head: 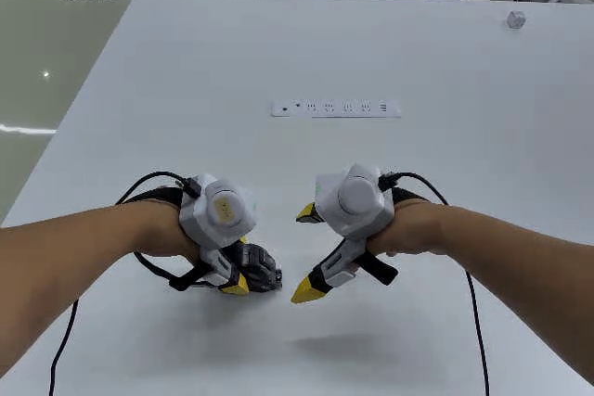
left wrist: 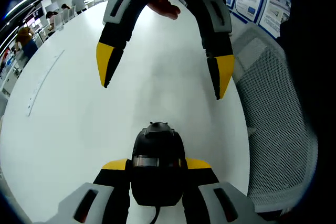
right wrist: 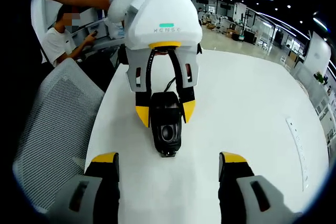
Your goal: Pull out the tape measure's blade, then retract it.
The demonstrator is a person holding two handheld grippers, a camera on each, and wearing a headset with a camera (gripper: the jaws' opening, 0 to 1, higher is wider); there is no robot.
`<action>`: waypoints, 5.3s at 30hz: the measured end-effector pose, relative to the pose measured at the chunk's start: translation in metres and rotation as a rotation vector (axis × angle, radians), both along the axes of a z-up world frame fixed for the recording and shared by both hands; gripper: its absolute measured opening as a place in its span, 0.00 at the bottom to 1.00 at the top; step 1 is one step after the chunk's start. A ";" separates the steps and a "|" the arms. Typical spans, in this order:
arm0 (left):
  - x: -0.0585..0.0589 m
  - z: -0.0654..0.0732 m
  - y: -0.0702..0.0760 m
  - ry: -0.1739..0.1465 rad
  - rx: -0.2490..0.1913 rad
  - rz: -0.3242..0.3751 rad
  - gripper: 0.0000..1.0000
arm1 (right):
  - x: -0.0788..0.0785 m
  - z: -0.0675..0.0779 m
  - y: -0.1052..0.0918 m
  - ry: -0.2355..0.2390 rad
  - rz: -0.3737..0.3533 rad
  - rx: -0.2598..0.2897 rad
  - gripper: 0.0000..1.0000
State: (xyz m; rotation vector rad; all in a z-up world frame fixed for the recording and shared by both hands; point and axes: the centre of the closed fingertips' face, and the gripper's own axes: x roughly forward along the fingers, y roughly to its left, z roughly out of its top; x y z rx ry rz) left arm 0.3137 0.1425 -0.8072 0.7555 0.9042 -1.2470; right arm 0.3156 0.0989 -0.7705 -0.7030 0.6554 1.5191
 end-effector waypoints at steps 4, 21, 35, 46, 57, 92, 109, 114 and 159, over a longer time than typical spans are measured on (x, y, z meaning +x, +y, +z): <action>-0.001 0.000 -0.001 -0.011 -0.003 -0.003 0.35 | 0.003 -0.002 0.000 0.001 0.004 -0.008 0.77; 0.001 0.001 -0.002 -0.005 -0.062 0.019 0.35 | -0.004 -0.018 0.010 0.019 0.120 -0.117 0.60; 0.002 0.001 -0.002 -0.004 -0.064 0.024 0.35 | -0.005 -0.054 0.007 0.044 0.149 -0.227 0.42; 0.002 0.001 -0.003 0.000 -0.069 0.029 0.35 | -0.006 -0.062 0.016 0.026 0.152 -0.246 0.32; 0.002 0.002 -0.002 0.001 -0.071 0.039 0.35 | -0.003 -0.068 0.017 -0.005 0.147 -0.286 0.16; 0.002 0.000 -0.003 0.003 -0.078 0.063 0.35 | 0.000 -0.068 0.005 0.051 0.101 -0.301 0.11; 0.003 0.000 -0.003 0.004 -0.076 0.061 0.35 | 0.002 -0.070 -0.008 0.057 0.085 -0.331 0.11; 0.003 0.000 -0.003 0.003 -0.077 0.060 0.35 | 0.003 -0.071 -0.012 0.057 0.084 -0.338 0.11; 0.003 0.001 -0.004 -0.014 -0.093 0.061 0.35 | 0.005 -0.066 -0.046 0.073 0.048 -0.358 0.12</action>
